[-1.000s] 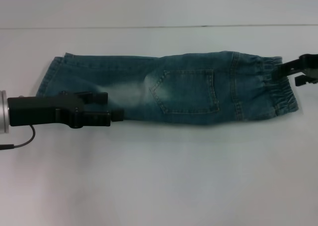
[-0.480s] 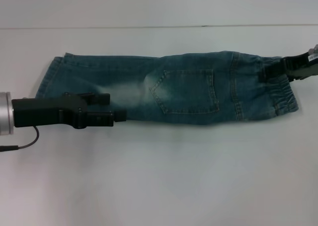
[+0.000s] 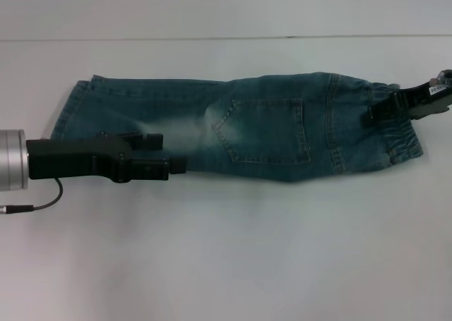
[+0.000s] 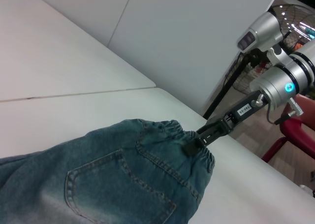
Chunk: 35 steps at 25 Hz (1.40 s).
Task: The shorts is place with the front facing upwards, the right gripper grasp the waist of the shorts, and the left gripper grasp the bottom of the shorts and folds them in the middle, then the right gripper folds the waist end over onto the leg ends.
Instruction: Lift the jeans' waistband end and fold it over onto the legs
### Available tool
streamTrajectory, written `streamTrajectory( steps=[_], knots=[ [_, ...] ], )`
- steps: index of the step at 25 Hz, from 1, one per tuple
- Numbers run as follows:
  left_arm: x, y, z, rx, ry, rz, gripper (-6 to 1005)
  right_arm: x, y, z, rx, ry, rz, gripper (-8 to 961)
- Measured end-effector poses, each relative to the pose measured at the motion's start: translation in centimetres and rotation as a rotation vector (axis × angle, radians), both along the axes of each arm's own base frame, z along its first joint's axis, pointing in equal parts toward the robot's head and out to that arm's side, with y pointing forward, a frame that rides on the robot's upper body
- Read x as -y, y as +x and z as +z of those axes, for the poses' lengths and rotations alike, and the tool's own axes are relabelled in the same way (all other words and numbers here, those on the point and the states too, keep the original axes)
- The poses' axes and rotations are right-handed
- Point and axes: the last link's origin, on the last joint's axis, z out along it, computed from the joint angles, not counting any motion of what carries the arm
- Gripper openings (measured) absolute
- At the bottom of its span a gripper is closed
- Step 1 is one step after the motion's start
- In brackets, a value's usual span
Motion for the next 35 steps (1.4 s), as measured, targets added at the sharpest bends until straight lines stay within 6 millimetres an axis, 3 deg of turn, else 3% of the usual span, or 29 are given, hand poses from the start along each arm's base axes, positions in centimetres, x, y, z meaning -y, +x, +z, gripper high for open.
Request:
streamTrajectory(
  steps=[1,7,12,18,23,28,33,35],
  knots=[
    [0.0,0.0,0.0,0.0,0.0,0.0,905,0.1,0.1,0.1,0.001,-0.005,0.008,842],
    [0.1,0.1,-0.3,0.013,0.007,0.006,901,0.4,0.2,0.3,0.003,-0.029,0.02,621],
    [-0.1,0.4,-0.6,0.016,0.007,0.001,898,0.5,0.0,0.5,0.001,-0.044,0.036,381],
    [-0.5,0.9,-1.3,0.019,0.03,0.009,894,0.6,-0.5,1.2,-0.005,-0.065,0.053,163],
    [-2.2,1.7,-2.5,0.056,0.13,0.056,891,0.7,-1.5,2.8,-0.048,-0.073,0.088,126],
    [-4.7,2.0,-3.7,0.159,0.339,0.108,888,0.5,-2.0,4.1,-0.047,-0.063,0.108,127],
    [-5.9,2.1,-5.2,0.192,0.512,0.123,786,0.6,-2.4,4.1,-0.057,-0.079,0.121,126],
    [-6.5,2.3,-7.2,0.106,0.614,0.086,745,0.6,-2.6,4.1,-0.06,-0.082,0.129,125]
  ],
)
